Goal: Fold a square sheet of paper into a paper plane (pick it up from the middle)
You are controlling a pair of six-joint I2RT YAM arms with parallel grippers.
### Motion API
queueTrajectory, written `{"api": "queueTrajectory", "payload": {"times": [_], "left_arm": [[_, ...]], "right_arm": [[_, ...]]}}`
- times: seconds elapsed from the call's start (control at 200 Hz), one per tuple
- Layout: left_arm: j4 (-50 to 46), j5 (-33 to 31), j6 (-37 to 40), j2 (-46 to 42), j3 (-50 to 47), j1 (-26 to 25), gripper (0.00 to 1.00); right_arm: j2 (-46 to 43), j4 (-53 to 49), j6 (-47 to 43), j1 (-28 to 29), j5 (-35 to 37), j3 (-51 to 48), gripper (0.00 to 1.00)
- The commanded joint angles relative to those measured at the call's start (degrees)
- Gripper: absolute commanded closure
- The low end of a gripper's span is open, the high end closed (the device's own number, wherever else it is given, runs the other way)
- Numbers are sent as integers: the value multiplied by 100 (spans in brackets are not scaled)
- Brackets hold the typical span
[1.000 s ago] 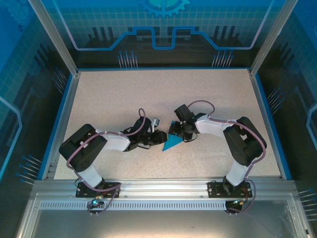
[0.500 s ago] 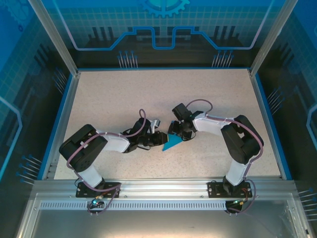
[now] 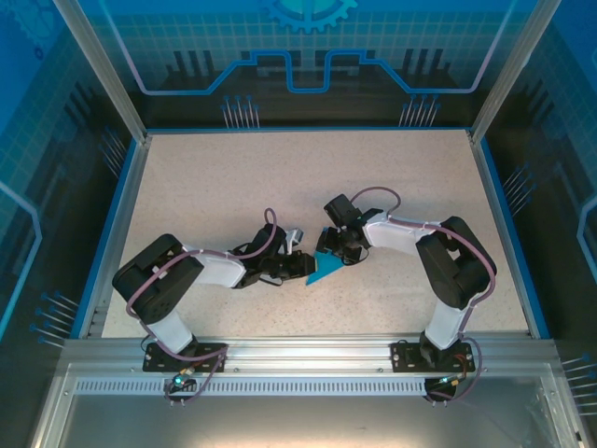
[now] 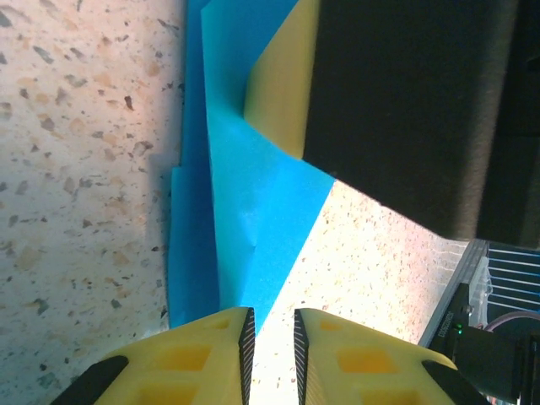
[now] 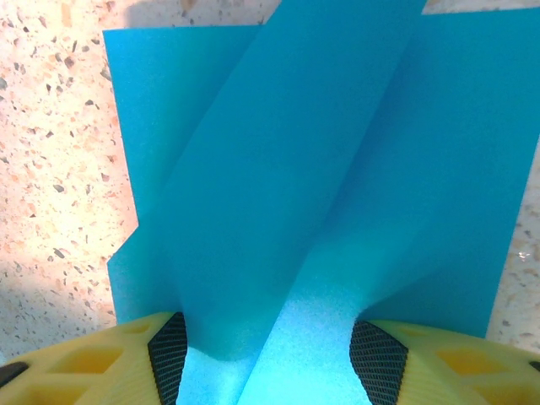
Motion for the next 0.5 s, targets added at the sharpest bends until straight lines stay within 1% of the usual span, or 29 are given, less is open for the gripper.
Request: {"api": "queueTrajectory", "payload": {"times": [0.0,0.495], "left_arm": [[-204,-52,119,129,129,-15,79],[-300,3,58,279,226,-23,79]], "right_arm": [[732,-457,78,79,219,-445,39],[785,-458,84,79,216,-451,40]]}}
